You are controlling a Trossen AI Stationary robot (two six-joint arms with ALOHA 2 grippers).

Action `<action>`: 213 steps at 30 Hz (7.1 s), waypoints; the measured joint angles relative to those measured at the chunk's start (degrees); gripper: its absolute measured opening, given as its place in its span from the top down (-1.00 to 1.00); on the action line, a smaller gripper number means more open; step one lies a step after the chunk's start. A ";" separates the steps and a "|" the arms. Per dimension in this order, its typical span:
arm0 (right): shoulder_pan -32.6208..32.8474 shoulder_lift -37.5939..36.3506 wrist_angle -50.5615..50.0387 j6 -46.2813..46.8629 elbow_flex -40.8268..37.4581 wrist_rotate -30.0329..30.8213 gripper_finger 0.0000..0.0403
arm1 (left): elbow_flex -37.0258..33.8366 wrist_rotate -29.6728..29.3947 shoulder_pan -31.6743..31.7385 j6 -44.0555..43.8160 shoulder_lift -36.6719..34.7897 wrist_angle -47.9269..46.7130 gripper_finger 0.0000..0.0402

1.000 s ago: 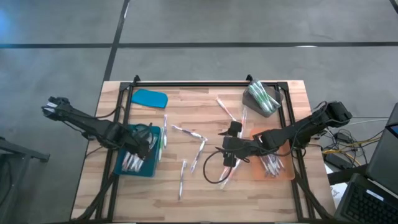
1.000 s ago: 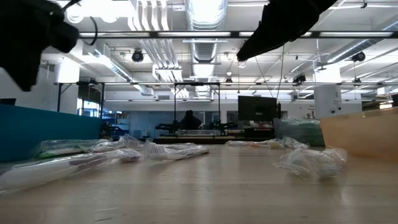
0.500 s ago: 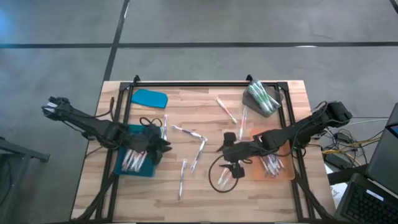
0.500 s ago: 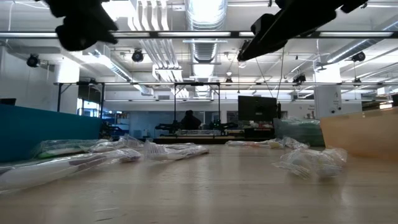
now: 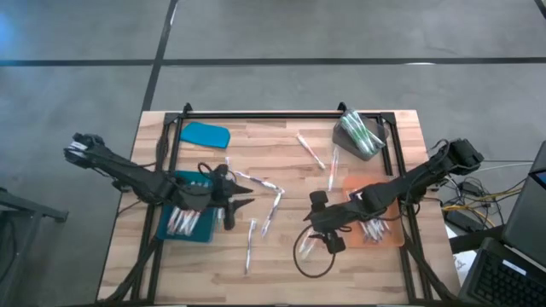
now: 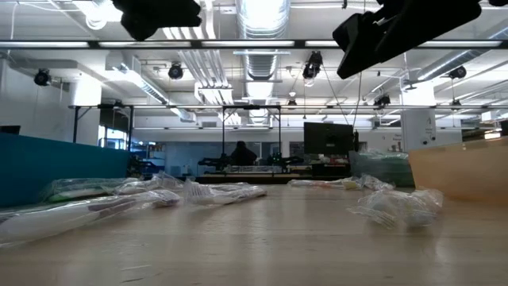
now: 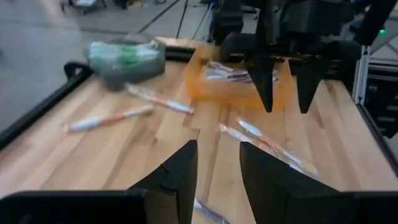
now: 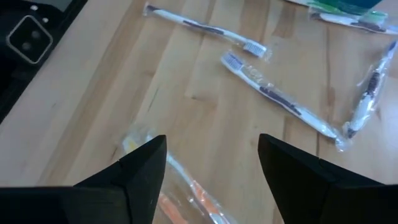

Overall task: Pick & Place Toothbrushes
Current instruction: Put the orange toothbrush into the blue bin

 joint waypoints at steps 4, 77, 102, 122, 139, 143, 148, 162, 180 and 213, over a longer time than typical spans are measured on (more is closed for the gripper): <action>0.27 0.00 -0.10 0.01 0.00 0.01 -0.18 | 0.00 -0.54 0.02 5.45 4.87 6.90 0.38; 0.19 17.30 -3.28 -7.68 3.81 15.34 0.85 | 0.00 -4.24 0.04 10.36 15.76 14.27 0.38; 0.33 1.18 46.60 -17.47 -10.24 4.66 0.95 | 0.00 0.83 0.03 13.23 17.00 15.75 0.38; 0.62 1.44 63.10 -23.56 -13.66 3.17 0.95 | 2.83 7.96 -0.07 39.72 32.94 47.96 0.38; 0.64 1.46 63.09 -23.62 -13.66 3.02 0.94 | 8.15 9.92 0.13 41.95 35.38 47.89 0.49; 0.64 1.49 63.06 -23.61 -13.66 3.04 0.94 | 8.15 9.92 0.38 41.93 35.38 47.92 0.75; 0.64 1.49 63.05 -23.67 -13.66 3.19 0.94 | 8.15 9.90 0.57 40.75 35.38 47.93 0.87; 0.64 1.04 62.67 -21.33 -13.66 3.41 0.69 | 8.15 9.95 0.61 39.20 35.38 47.31 0.87; 0.60 -14.93 26.09 -1.89 -13.95 17.62 -0.02 | 8.22 -5.99 0.00 6.08 20.55 9.47 0.87; 0.33 -14.91 21.22 5.23 -16.87 30.52 0.10 | 7.04 13.60 -1.77 -61.73 2.14 -62.59 0.87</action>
